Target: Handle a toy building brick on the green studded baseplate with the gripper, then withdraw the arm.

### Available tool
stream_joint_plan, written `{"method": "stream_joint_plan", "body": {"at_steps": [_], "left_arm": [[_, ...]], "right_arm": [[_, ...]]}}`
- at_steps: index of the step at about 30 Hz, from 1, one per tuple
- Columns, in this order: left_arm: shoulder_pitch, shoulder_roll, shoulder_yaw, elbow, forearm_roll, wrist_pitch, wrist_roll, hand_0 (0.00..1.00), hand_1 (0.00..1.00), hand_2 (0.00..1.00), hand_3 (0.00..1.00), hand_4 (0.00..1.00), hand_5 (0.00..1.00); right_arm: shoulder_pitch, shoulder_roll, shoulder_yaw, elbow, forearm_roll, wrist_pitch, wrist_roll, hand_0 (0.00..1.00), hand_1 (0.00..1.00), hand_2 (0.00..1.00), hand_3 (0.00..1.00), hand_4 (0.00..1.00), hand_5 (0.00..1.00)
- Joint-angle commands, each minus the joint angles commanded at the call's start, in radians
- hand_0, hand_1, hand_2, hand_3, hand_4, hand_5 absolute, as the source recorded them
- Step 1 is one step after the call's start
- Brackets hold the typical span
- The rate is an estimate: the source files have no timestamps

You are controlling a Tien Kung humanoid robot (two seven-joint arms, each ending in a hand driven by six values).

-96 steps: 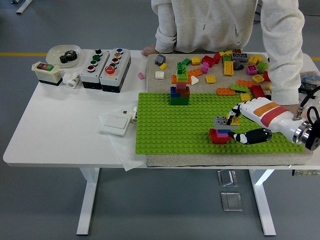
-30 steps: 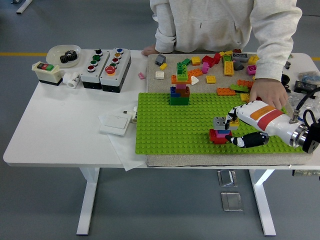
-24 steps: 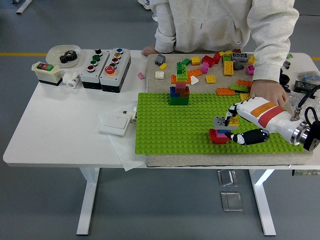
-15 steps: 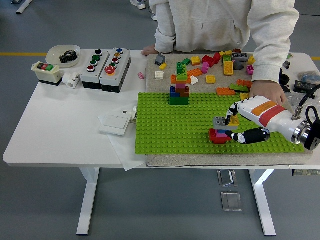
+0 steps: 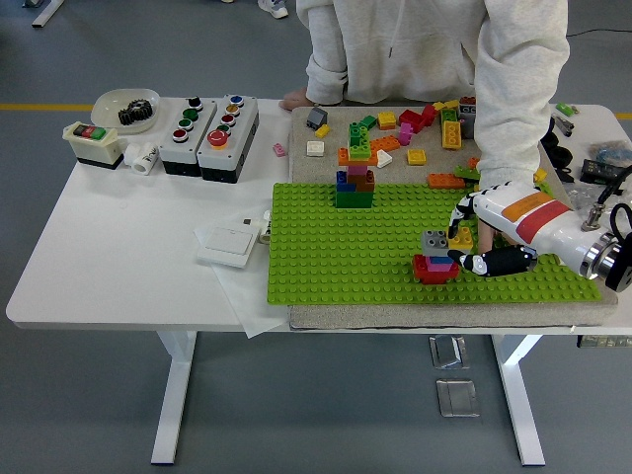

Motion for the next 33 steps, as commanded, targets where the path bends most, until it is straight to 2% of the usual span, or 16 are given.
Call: {"method": "stream_joint_plan", "body": {"at_steps": [7, 12, 19, 20, 21, 25, 26, 31, 33], "left_arm": [[0.001, -0.001, -0.004, 0.000, 0.003, 0.000, 0.000, 0.789, 0.723, 0.643, 0.561, 0.587, 0.610], [0.003, -0.001, -0.005, 0.000, 0.008, -0.002, 0.001, 0.791, 0.723, 0.642, 0.562, 0.587, 0.610], [0.010, -0.003, 0.002, 0.000, 0.005, -0.003, -0.003, 0.791, 0.723, 0.642, 0.562, 0.587, 0.610], [0.011, -0.003, 0.003, 0.000, 0.004, -0.003, -0.004, 0.789, 0.717, 0.640, 0.562, 0.587, 0.610], [0.013, -0.005, 0.006, 0.000, 0.002, -0.004, -0.005, 0.789, 0.717, 0.640, 0.562, 0.587, 0.610], [0.015, -0.006, 0.007, 0.000, 0.002, -0.004, -0.006, 0.789, 0.717, 0.640, 0.562, 0.587, 0.610], [0.016, -0.007, 0.010, 0.000, 0.000, -0.004, -0.006, 0.784, 0.717, 0.640, 0.562, 0.587, 0.611], [0.015, -0.008, 0.024, 0.000, -0.010, -0.005, -0.009, 0.784, 0.717, 0.640, 0.562, 0.587, 0.611], [0.015, -0.008, 0.027, 0.000, -0.012, -0.005, -0.010, 0.787, 0.716, 0.640, 0.562, 0.587, 0.611]], "right_arm": [[-0.008, 0.002, 0.056, -0.033, 0.003, -0.024, 0.004, 0.622, 0.587, 0.634, 0.535, 0.684, 0.388], [-0.020, 0.006, 0.102, -0.091, 0.005, -0.043, 0.003, 0.621, 0.584, 0.630, 0.532, 0.684, 0.388], [-0.036, 0.014, 0.139, -0.229, -0.006, -0.028, -0.017, 0.623, 0.587, 0.630, 0.533, 0.687, 0.387], [-0.037, 0.015, 0.138, -0.243, -0.010, -0.023, -0.018, 0.659, 0.644, 0.682, 0.571, 0.722, 0.378], [-0.039, 0.021, 0.132, -0.285, -0.015, -0.013, -0.016, 0.659, 0.644, 0.682, 0.571, 0.722, 0.378], [-0.035, 0.029, 0.118, -0.326, -0.017, -0.010, -0.011, 0.659, 0.644, 0.682, 0.571, 0.722, 0.378], [-0.032, 0.034, 0.110, -0.349, -0.018, -0.010, -0.006, 0.773, 0.723, 0.768, 0.788, 0.918, 0.370], [-0.030, 0.048, 0.083, -0.404, -0.006, -0.015, 0.025, 0.773, 0.723, 0.768, 0.788, 0.918, 0.370], [-0.032, 0.054, 0.071, -0.422, 0.006, -0.016, 0.042, 0.811, 0.748, 0.789, 0.813, 0.957, 0.370]]}}
